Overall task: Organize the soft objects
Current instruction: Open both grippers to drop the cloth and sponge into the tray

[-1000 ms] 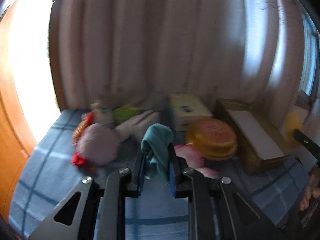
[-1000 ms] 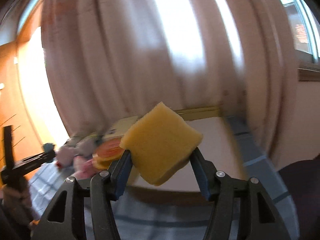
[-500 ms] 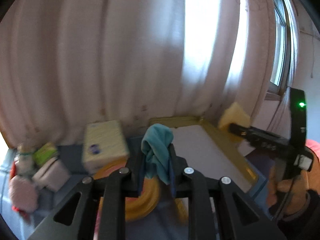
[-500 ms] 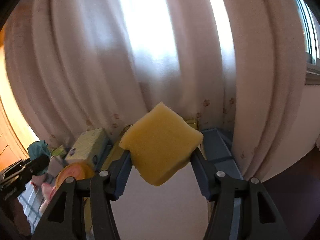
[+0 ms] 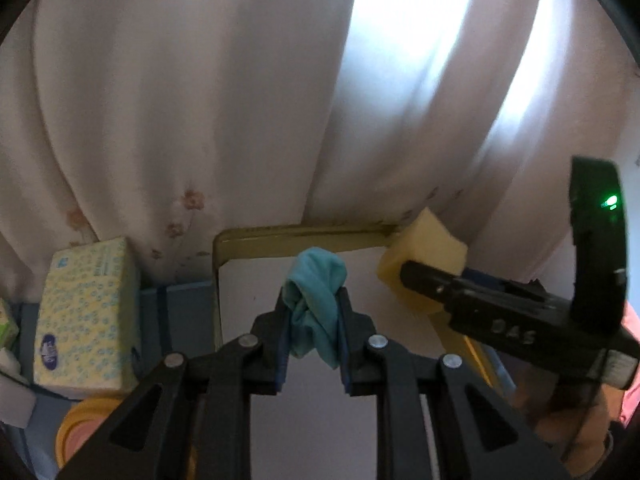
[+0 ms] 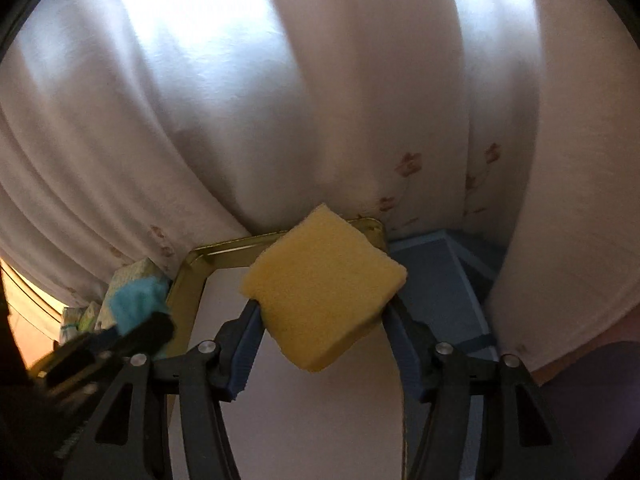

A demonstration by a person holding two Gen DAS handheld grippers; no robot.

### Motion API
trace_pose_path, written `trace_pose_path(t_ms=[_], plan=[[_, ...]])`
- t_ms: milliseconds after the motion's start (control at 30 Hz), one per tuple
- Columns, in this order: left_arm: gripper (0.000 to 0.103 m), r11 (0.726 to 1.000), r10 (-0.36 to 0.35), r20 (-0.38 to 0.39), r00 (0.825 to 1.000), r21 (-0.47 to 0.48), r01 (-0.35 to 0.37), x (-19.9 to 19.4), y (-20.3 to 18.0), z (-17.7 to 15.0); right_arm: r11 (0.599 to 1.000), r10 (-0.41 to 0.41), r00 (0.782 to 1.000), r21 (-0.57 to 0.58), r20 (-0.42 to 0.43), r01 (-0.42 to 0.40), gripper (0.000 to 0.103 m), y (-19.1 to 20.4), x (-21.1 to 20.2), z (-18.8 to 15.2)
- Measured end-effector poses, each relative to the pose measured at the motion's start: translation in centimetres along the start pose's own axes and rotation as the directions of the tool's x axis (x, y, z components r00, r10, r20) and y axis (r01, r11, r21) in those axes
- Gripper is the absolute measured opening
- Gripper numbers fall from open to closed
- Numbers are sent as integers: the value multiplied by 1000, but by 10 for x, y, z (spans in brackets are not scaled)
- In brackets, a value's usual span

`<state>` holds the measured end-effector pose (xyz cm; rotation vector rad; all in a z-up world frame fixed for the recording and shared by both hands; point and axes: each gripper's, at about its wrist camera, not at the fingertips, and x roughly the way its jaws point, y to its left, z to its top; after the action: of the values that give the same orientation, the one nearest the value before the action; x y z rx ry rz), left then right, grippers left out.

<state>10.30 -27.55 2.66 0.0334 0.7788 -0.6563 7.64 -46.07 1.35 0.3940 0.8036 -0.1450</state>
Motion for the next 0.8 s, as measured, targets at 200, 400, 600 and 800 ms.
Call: trace_pose_path(t_ms=[200,400,600,800], plan=[[91,997,46,-88,995,-50,-51,32,6,7,995,87,995,57,-45,-85,76,-11,16,3],[100,996,69,-53,996,-58,-72,24,2,8,985,151,988,85,25,-152,79,-12,-5,1],[101,994,74,7,997,-80,-73,-9,6,8,988,138,972,45,193,-149,79,10,-52,-17],[101,987,161,109,981,-45,-157,-51,17,-17,998,46,926,21,374,-58,79,39,-92,-69]])
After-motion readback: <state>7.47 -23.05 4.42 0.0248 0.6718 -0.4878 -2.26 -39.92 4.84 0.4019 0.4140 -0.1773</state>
